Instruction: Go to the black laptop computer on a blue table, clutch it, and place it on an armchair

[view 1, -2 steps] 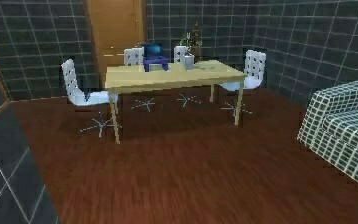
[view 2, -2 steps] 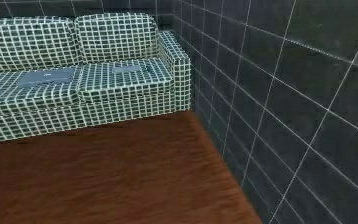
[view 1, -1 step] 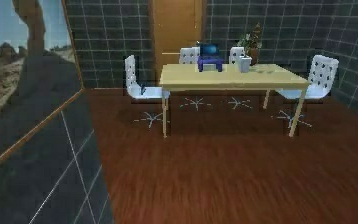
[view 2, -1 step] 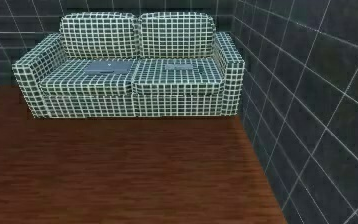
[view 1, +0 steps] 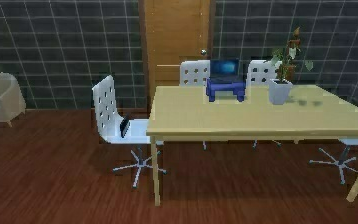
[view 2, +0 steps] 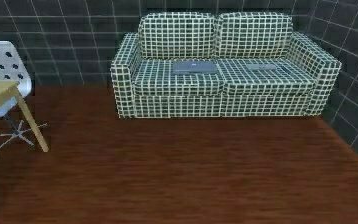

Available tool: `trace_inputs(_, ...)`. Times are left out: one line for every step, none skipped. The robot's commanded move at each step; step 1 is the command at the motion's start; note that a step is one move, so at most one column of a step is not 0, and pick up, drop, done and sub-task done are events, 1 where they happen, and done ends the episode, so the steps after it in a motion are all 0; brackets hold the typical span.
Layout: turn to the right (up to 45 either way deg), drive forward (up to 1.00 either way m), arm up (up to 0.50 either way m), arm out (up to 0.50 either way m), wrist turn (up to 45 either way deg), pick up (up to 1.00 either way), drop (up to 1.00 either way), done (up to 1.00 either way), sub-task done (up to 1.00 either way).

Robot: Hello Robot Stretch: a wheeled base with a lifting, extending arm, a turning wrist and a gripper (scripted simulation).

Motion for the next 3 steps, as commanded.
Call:
trace_inputs(0.0, 0.8, 0.0, 0.0, 0.0, 0.0, 0.0, 0.0, 0.0)
trace_inputs(-45.0, 0.0, 0.0, 0.0, 0.0, 0.0, 0.0, 0.0, 0.0)
trace_inputs(-18.0, 0.0, 0.0, 0.0, 0.0, 0.0, 0.0, 0.0, 0.0)
